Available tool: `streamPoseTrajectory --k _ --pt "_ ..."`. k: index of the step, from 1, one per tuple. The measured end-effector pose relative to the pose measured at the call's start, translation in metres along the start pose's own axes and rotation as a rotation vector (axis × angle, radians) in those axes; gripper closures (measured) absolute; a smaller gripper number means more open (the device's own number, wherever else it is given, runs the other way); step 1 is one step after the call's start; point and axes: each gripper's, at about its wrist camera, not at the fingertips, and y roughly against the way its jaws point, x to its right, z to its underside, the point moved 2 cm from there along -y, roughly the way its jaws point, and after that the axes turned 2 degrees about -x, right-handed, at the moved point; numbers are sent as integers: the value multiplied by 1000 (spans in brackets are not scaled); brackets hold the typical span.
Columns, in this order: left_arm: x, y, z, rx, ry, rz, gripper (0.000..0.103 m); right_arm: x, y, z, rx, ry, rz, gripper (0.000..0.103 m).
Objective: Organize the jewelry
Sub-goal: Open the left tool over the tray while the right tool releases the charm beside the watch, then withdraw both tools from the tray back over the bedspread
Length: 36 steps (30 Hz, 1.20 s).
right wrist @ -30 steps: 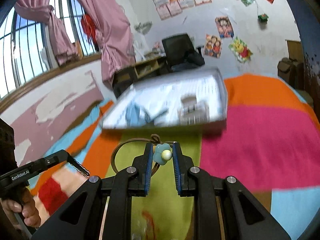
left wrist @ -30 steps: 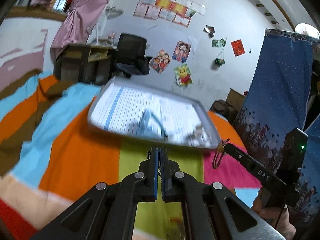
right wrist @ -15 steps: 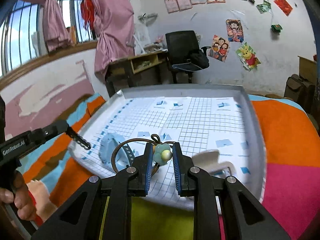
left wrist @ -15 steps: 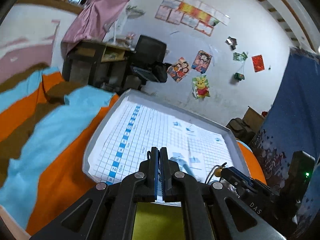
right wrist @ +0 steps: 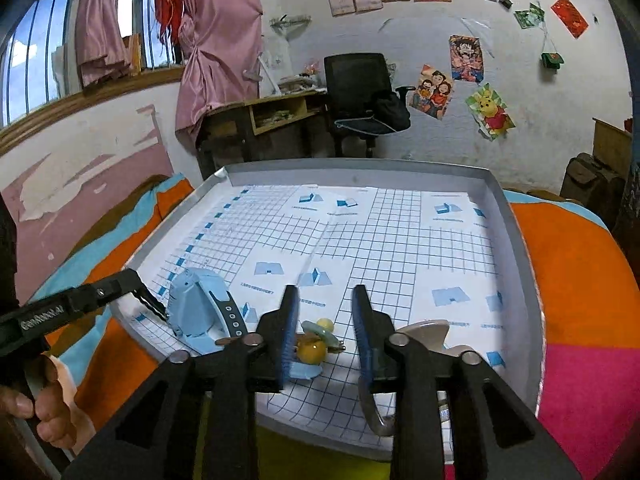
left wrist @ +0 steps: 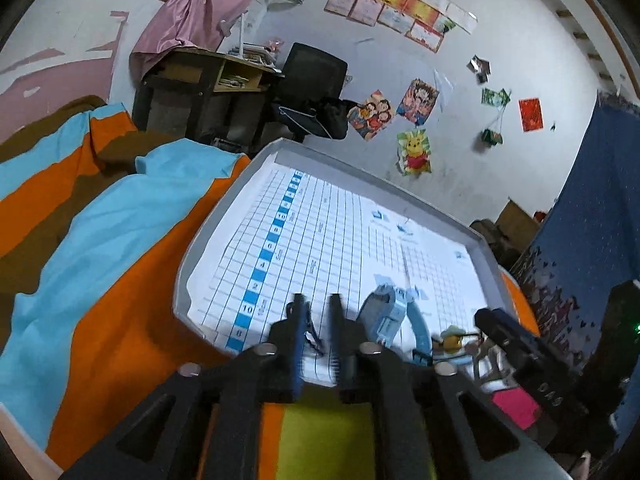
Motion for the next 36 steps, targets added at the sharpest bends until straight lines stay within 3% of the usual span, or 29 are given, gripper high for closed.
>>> streamPoseTrajectory --k 1,3,6,8,14,19,26,36 --pt "0 2 1 2 -3 -8 71 1 3 0 9 -3 -3 65" --pt "-2 11 1 35 1 -29 35 2 11 0 15 0 -3 64" --pt "-3 27 1 85 9 -42 28 6 23 -1 29 -1 4 64" --pt "-1 35 2 87 -2 -59 26 8 34 -3 45 -7 8 55" --pt "10 84 9 179 -36 -84 4 10 83 -4 111 -20 0 36" --pt "21 128 18 237 -70 -106 0 8 128 -1 163 -27 -9 18" --pt "28 190 40 289 -110 -128 0 -3 196 17 221 -8 -29 4" --pt "33 267 87 339 -192 -142 0 -24 282 65 274 32 -43 1"
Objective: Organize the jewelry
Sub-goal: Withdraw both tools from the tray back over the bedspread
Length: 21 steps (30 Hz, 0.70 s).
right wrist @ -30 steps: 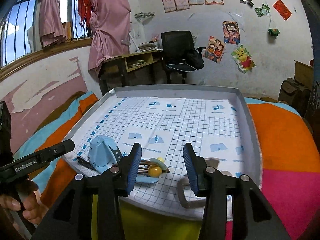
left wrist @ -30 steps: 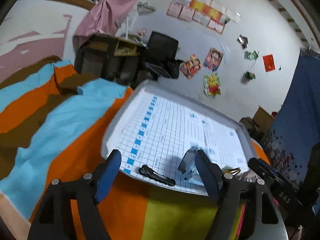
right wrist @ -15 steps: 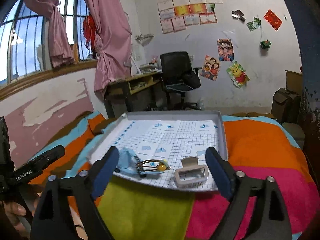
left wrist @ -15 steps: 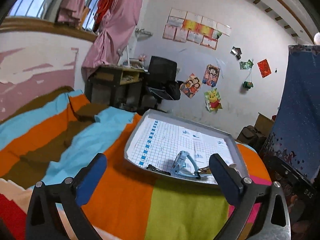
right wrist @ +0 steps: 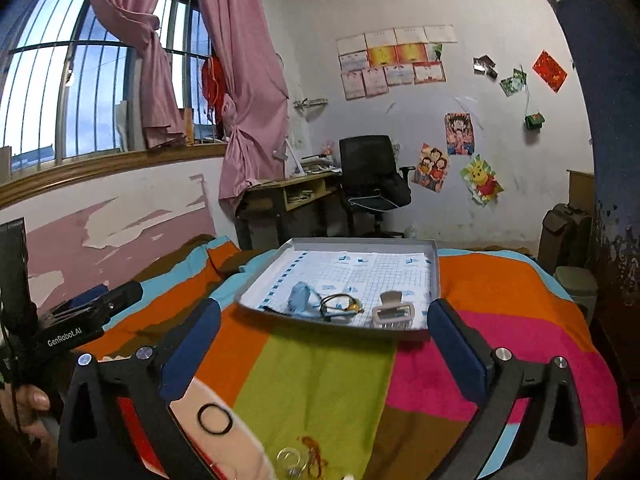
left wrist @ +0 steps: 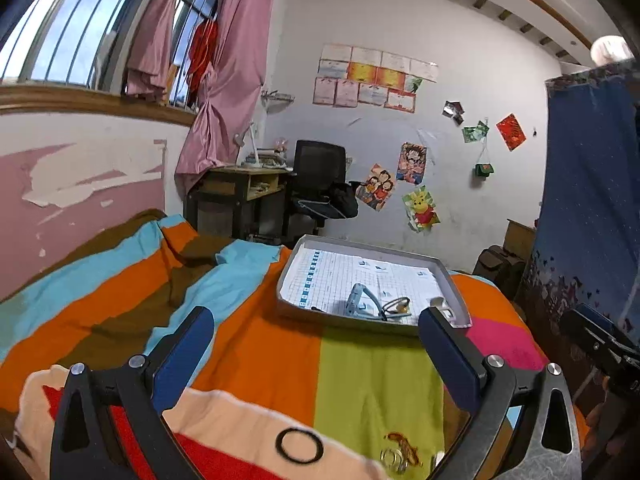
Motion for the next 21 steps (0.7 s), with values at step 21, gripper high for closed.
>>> streamPoseTrajectory --k 21 --pt "-12 92 71 -34 -59 7 0 -20 100 70 -46 -33 48 1"
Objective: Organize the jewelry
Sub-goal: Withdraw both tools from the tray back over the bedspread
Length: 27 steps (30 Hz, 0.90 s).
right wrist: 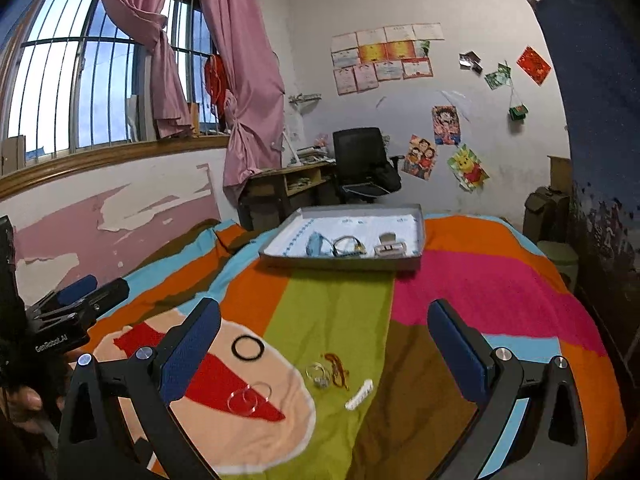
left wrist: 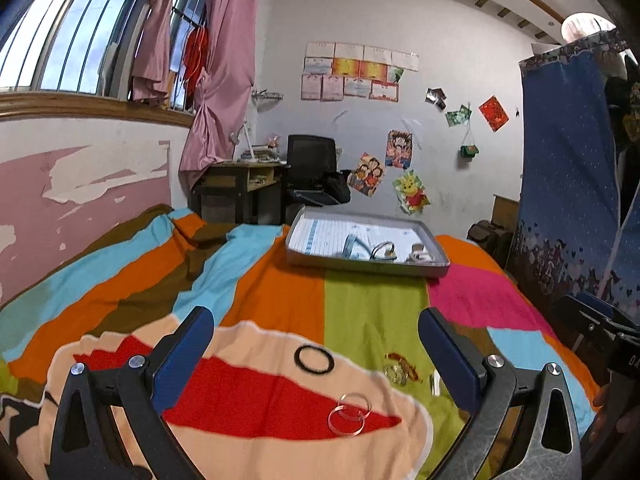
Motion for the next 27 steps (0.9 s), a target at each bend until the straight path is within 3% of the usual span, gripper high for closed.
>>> streamPoseTrajectory --k 8,15,21,27 --pt "-9 -6 27 -90 25 -38 0 9 2 31 -23 -29 63 1" --pt "-13 -8 34 -127 68 -100 0 12 -13 52 -114 -51 71 1" --pt "-18 -28 48 -235 107 -91 0 21 -30 64 -182 -100 72 1" --pt "-14 -45 55 -279 99 -85 0 25 -47 73 -229 -131 67 1"
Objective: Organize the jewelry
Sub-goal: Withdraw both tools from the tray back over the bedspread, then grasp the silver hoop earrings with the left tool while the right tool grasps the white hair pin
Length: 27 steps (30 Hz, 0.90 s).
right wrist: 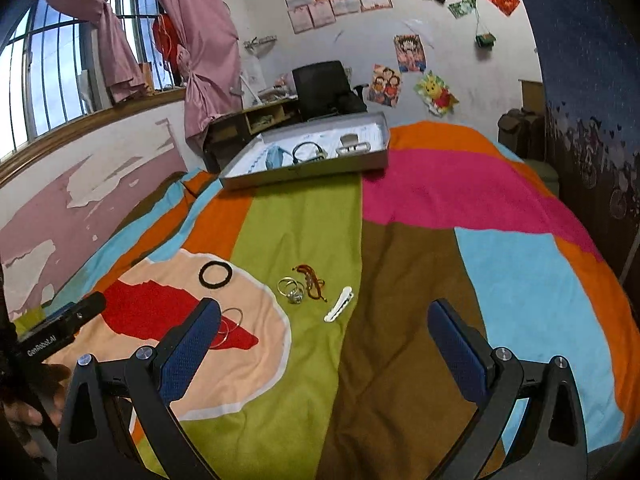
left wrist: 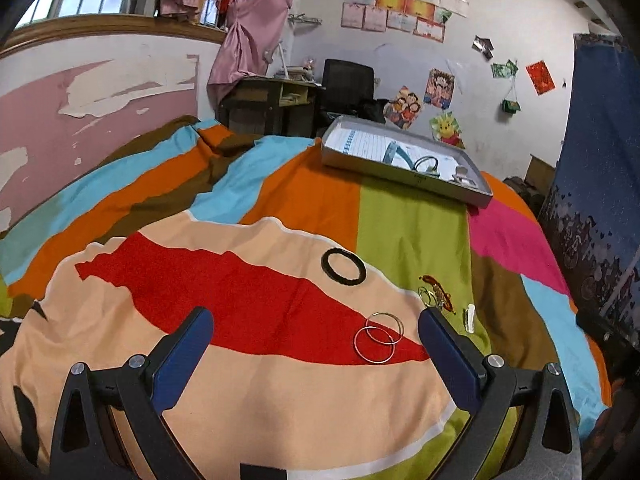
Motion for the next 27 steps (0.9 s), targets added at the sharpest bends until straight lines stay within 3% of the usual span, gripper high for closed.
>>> streamPoseTrajectory --k 10,19,23,27 --pt "18 -47 -9 24 -92 -13 0 3 -30 -34 67 106 67 1" --pt "32 -79 0 -14 -193 21 3 7 -89 -25 -44 98 47 2" --pt "31 -89 6 -73 -177 72 17 6 -111 -13 -102 100 18 19" --pt "33 -101 16 -152 -184 121 38 2 -134 0 -182 110 -15 38"
